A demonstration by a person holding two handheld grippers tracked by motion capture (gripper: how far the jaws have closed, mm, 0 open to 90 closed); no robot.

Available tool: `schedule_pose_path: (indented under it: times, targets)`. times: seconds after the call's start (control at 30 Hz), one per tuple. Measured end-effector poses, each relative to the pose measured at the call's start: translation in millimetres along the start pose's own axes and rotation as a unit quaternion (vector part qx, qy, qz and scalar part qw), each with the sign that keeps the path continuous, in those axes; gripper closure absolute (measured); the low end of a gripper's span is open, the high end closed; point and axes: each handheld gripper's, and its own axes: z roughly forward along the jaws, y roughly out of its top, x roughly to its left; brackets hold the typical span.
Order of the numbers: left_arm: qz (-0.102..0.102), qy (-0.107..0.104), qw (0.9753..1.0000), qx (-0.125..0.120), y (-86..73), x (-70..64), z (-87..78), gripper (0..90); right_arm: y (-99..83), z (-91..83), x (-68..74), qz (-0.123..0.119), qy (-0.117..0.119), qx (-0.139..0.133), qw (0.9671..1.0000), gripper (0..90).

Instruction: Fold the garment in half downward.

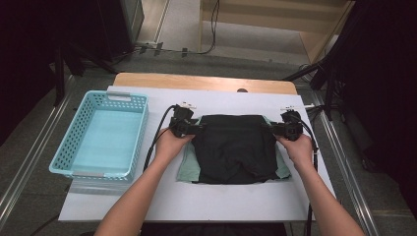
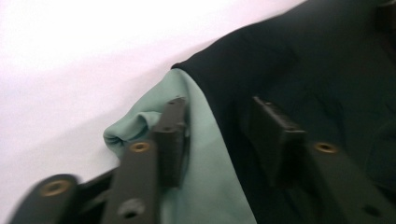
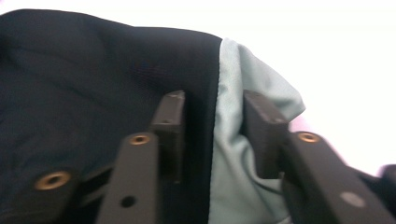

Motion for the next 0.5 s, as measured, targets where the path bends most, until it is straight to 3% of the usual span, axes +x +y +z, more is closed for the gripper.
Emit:
schedule_pose_path:
  times: [0.13,0.2,0.3,0.5]
  targets:
    - [-0.004,-0.006,1.0,0.003,1.6,-1.9,-4.6,40.9,-0.4,-5.9,2.0,-0.014,-0.004,-0.01,0.9999,42.9]
    - [-0.017,-0.017,0.9997,0.001,2.7,-0.5,-8.3,39.0,0.0,-9.4,3.6,-0.018,-0.004,-0.016,0.9997,40.0]
    - [-0.031,-0.027,0.9992,-0.002,4.2,1.1,-15.3,36.5,0.9,-15.9,6.3,-0.025,-0.002,-0.028,0.9993,37.9]
    - [-0.03,-0.034,0.9989,-0.006,6.4,-1.3,-24.4,36.2,0.7,-26.4,14.4,-0.03,0.008,-0.032,0.999,36.9]
